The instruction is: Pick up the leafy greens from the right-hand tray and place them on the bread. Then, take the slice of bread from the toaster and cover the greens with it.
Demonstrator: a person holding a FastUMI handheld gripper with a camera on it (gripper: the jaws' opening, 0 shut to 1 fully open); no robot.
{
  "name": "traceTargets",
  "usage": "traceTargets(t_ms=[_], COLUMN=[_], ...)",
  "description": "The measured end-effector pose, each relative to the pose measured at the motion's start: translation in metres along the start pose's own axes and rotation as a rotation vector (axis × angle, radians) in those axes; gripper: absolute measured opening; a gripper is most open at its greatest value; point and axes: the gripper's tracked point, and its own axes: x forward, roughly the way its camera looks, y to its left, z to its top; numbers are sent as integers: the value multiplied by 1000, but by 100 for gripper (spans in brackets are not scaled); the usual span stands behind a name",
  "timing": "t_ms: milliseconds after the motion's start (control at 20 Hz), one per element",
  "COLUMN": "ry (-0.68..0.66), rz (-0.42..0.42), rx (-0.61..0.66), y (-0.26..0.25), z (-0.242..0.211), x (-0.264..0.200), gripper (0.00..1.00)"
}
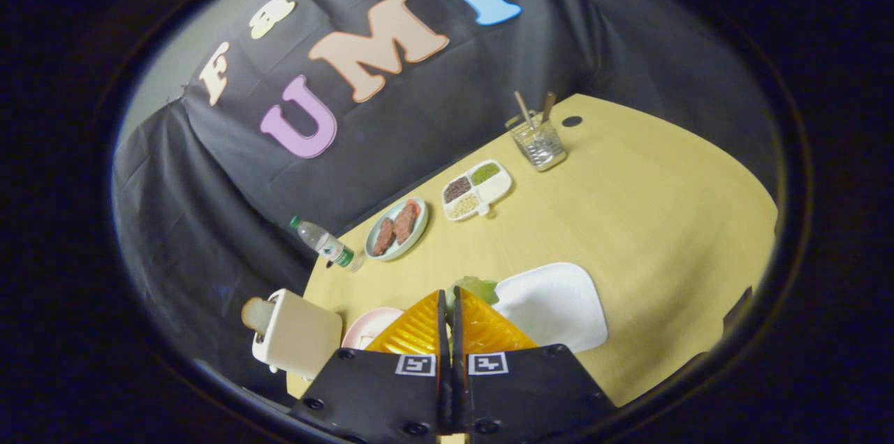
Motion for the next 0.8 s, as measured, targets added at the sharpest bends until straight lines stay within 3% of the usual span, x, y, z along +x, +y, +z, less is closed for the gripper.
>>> traceTargets(t_ms=[450,800], ry=[33,68], rz=[133,137], rx=[-86,-122], y=[125,185], z=[-29,-76], x=[0,30], gripper=[3,3])
